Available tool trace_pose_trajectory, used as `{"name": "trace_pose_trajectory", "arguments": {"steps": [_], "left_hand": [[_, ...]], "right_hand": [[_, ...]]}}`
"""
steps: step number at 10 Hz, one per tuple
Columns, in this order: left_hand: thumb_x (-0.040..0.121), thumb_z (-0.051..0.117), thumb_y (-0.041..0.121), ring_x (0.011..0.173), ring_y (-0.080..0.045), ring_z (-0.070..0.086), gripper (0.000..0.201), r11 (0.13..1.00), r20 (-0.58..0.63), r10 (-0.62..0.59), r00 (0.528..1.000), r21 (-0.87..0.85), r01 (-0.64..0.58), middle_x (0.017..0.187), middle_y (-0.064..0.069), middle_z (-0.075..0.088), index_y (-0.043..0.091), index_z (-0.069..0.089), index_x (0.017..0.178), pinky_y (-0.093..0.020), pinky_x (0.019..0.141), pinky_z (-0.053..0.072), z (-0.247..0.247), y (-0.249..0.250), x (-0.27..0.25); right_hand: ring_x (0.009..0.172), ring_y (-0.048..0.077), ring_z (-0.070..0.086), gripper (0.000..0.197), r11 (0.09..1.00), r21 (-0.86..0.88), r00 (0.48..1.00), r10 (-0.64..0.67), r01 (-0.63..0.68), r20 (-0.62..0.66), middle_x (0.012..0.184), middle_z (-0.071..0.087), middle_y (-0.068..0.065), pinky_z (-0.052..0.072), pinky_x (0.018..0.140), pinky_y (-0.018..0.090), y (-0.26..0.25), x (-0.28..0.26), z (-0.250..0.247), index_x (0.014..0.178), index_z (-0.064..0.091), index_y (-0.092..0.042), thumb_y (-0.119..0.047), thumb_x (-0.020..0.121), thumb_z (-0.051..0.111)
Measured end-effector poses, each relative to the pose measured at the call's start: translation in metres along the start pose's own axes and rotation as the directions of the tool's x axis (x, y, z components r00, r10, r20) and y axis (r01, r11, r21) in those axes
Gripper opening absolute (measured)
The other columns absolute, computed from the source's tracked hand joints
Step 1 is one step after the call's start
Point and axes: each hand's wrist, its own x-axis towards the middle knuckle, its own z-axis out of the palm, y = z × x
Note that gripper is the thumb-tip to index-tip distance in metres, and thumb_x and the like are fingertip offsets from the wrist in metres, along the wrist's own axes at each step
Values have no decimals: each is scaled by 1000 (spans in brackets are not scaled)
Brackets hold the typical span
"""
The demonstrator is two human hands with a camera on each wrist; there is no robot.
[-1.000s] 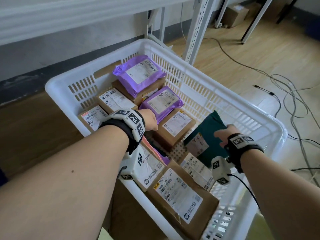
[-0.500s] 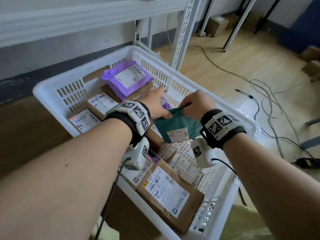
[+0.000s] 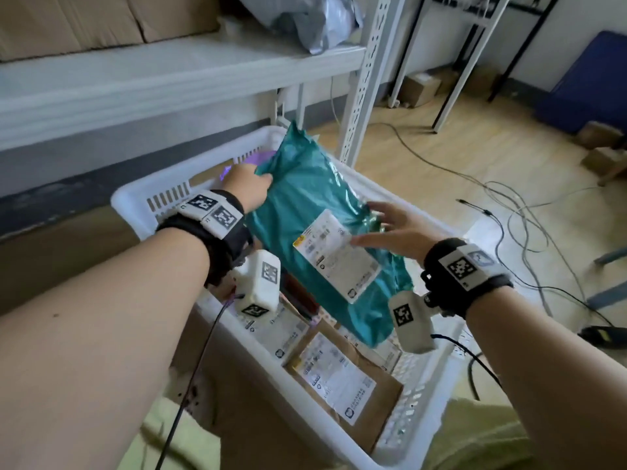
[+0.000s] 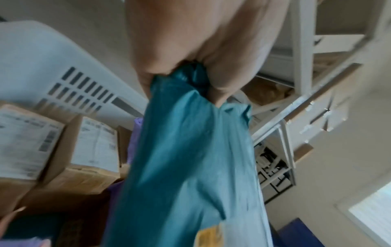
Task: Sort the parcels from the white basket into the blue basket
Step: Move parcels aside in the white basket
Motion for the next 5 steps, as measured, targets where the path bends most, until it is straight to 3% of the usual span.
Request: {"name": "trace_pose_trajectory", "arguments": {"steps": [1,2,3,4,5], "left_hand": [[101,36,13,113,-34,54,33,944,222,-73,972,331,-4,126,-23,54,-3,52,125,-27,68,41,7,-19,6],[98,45,15,122,-34,50,35,831,362,-96,927,543,-125,130,-21,55,-4,55,125,-19,56,32,19,-31,-2],[93,50,11,114,-28,57,30,759,422,-177,889,634,-149,123,-13,60,4,59,120,-23,69,35,36,-42,-12],[90,58,17,92,-18,54,6,661,462,-216,860,717,-220,97,-3,56,20,55,85,-23,73,35,49,-62,-25],[78,71,33,89,-19,55,25,680,468,-226,855,704,-205,91,-2,57,17,51,78,-24,79,44,52,-58,-14]], "right_hand": [[113,20,53,54,942,-328,985,116,-68,130,129,56,0,39,101,32,11,-5,11,126,55,-31,-38,76,75],[107,21,57,42,920,-382,959,181,-87,216,120,58,3,47,93,31,25,-5,25,122,61,-22,-28,82,72],[94,19,60,30,928,-360,926,219,-100,308,110,64,10,53,87,32,36,-1,35,113,66,-14,-14,83,71],[99,23,62,31,832,-555,922,209,8,326,112,65,10,52,88,33,42,4,49,115,66,-12,-23,86,67],[110,26,59,38,729,-679,912,217,85,347,119,63,10,47,93,32,49,7,61,123,61,-11,-29,90,60]]}}
